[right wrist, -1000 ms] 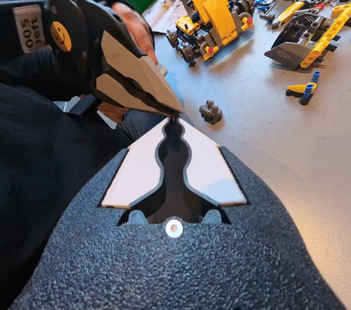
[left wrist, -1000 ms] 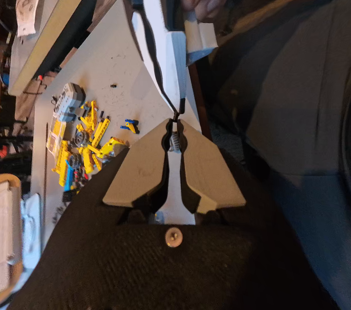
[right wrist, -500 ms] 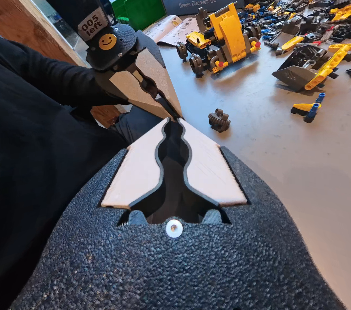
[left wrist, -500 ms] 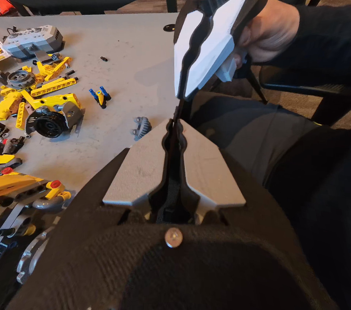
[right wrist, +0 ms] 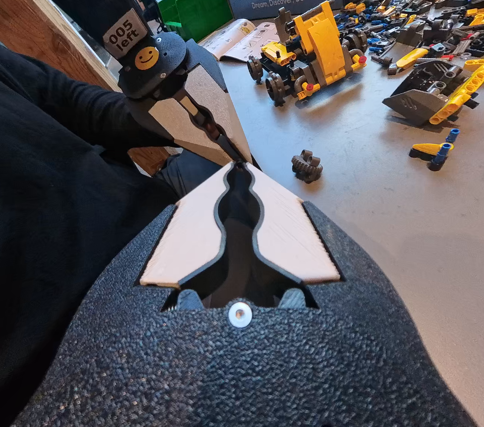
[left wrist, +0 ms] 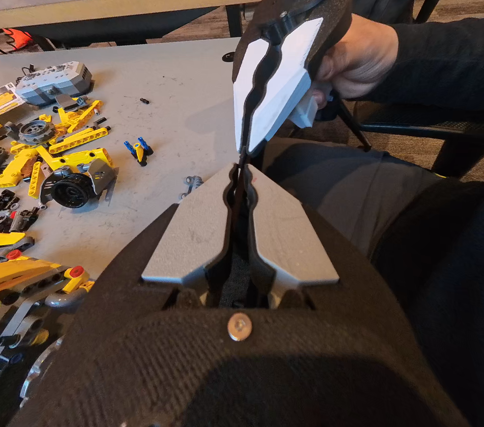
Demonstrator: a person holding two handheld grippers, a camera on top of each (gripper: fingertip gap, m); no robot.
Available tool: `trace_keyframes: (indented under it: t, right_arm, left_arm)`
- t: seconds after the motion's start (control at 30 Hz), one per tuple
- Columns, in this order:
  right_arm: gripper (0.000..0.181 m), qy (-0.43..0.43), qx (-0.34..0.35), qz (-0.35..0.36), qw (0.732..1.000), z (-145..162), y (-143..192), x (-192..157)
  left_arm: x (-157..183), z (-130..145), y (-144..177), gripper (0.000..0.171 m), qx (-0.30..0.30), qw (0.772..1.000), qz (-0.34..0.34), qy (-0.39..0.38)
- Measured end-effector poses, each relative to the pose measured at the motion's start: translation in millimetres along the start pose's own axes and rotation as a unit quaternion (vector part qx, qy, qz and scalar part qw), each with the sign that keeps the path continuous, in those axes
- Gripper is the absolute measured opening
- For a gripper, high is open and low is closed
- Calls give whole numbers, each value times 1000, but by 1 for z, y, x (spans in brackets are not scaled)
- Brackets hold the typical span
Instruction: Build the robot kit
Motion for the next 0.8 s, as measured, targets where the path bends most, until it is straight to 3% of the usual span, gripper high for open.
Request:
trace_keyframes:
  t: [0.17, 0.4, 0.6, 0.8]
  right_arm:
    - [4, 6, -7, 16, 1000, 2, -1, 3]
    - [4, -6, -10, 58, 998, 5, 2, 20]
    - [4, -3, -10, 64, 998, 5, 4, 22]
    - [4, -8, -7, 59, 998, 4, 6, 24]
  left_arm:
    - [1, 4, -2, 3, -11, 1000, 8, 6]
    - [-30, 25, -6, 20, -156, 985, -37, -61]
    - [-30, 26, -21, 10, -190, 974, -32, -120]
    - [-28, 34, -23, 11, -208, 970, -23, -123]
Point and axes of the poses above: each gripper's, where its closed fingertips meet, y back along the fingers, z out of its underside, x = y × z across the jaws, the point moved 4 cm from there along y, back along the fingers, and after that the axes turned 15 degrees about -y, right-handed, at the moved point
